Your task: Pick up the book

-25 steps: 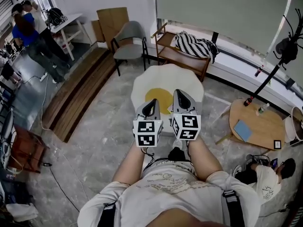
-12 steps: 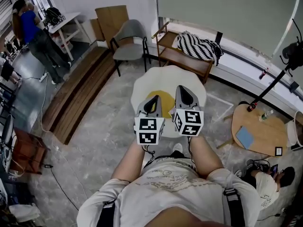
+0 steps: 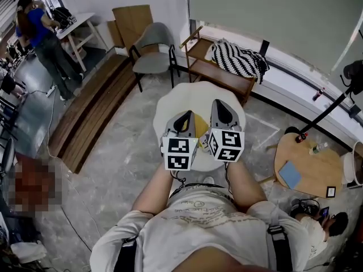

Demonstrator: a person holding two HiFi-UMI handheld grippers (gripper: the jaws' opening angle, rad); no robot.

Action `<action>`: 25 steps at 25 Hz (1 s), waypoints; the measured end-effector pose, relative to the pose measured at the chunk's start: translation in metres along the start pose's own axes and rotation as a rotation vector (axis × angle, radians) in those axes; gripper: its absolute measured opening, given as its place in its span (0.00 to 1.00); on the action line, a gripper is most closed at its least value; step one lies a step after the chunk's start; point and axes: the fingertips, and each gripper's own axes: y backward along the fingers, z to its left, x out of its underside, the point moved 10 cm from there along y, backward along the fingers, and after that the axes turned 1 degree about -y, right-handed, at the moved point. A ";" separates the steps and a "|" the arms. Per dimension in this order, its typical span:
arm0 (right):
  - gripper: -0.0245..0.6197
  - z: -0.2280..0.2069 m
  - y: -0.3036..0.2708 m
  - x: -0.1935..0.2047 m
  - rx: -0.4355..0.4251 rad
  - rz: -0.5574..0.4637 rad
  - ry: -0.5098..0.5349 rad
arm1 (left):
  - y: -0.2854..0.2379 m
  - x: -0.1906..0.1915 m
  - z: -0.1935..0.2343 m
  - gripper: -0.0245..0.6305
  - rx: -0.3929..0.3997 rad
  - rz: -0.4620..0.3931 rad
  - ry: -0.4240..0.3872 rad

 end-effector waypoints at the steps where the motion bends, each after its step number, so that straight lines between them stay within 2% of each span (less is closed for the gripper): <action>1: 0.08 -0.006 -0.004 0.000 0.002 0.000 0.000 | -0.008 -0.001 -0.002 0.06 0.003 0.002 0.000; 14: 0.08 -0.093 -0.064 0.013 0.027 0.044 -0.027 | -0.110 -0.008 -0.024 0.06 0.012 0.048 -0.004; 19: 0.08 -0.105 -0.075 0.019 0.016 0.061 -0.025 | -0.132 -0.002 -0.024 0.06 0.008 0.082 0.009; 25: 0.08 -0.106 -0.088 0.029 0.031 0.083 -0.014 | -0.150 0.001 -0.015 0.06 0.029 0.084 0.029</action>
